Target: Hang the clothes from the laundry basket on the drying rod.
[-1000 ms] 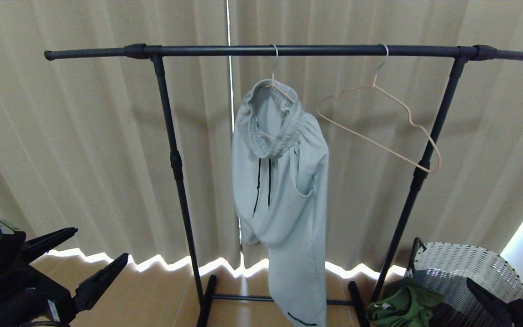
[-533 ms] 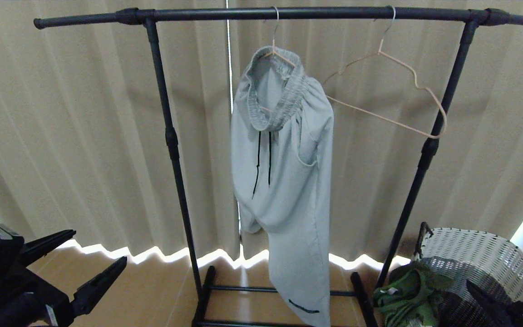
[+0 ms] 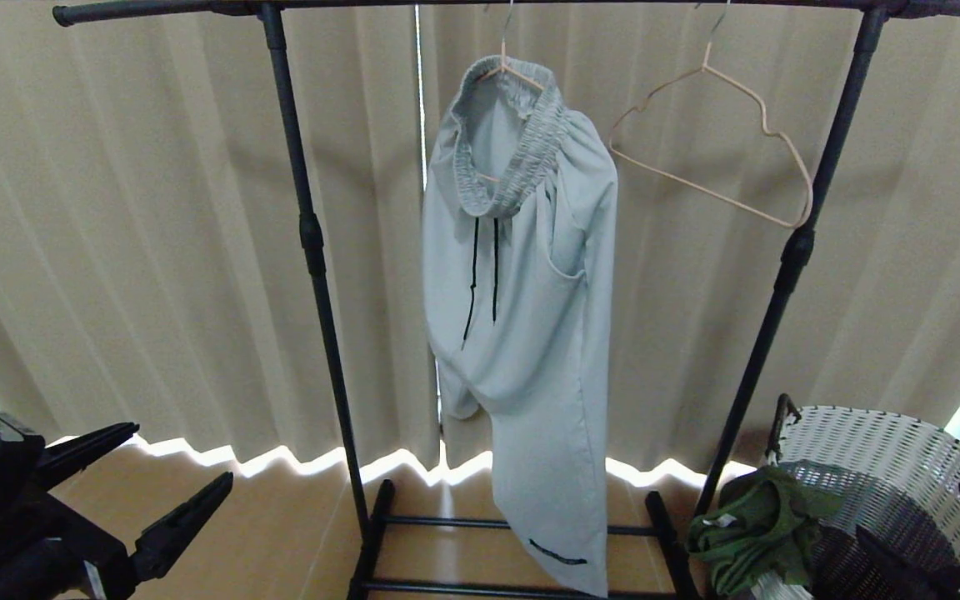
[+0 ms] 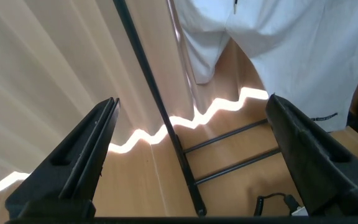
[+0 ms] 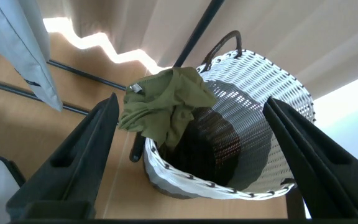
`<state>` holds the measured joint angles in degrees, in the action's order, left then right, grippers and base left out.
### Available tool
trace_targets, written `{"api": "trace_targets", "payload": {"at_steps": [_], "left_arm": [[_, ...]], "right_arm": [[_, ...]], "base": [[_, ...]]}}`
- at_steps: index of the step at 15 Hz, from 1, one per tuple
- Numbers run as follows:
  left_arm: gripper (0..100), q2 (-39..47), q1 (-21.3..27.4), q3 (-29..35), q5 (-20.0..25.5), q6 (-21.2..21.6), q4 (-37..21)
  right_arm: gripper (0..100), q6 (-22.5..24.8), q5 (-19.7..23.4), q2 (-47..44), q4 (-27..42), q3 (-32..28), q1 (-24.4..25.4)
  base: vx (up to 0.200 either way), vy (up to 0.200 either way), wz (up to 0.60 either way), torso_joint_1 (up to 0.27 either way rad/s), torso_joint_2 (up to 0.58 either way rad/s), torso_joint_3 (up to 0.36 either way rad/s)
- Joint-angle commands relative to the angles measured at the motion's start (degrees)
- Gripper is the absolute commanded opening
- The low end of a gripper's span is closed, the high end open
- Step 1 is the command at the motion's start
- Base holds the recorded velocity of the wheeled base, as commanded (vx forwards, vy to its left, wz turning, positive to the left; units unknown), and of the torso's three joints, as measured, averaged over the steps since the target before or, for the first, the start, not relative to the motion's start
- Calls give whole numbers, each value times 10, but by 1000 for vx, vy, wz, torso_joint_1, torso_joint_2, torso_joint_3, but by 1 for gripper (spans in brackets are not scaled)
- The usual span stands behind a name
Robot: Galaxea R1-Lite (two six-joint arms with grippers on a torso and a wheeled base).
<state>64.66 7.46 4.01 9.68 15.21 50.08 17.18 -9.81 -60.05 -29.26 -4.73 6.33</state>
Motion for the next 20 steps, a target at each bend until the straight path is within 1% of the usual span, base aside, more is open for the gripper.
{"api": "trace_targets", "payload": {"at_steps": [1, 7, 15, 20], "left_arm": [[100, 0, 0, 2, 0, -1, 0], [100, -26, 1, -8, 1, -2, 1], [100, -18, 1, -8, 2, -4, -1], [100, -19, 1, -10, 2, -4, -1]], "right_arm": [[100, 1, 1, -2, 0, 1, 0], [100, 5, 1, -5, 3, 2, 1], [100, 6, 1, -6, 5, 2, 1], [100, 6, 1, -6, 5, 2, 1]], "base": [[0, 0, 0, 0, 0, 0], [0, 0, 0, 0, 0, 0], [0, 0, 0, 0, 0, 0], [0, -200, 0, 1, 6, 2]]}}
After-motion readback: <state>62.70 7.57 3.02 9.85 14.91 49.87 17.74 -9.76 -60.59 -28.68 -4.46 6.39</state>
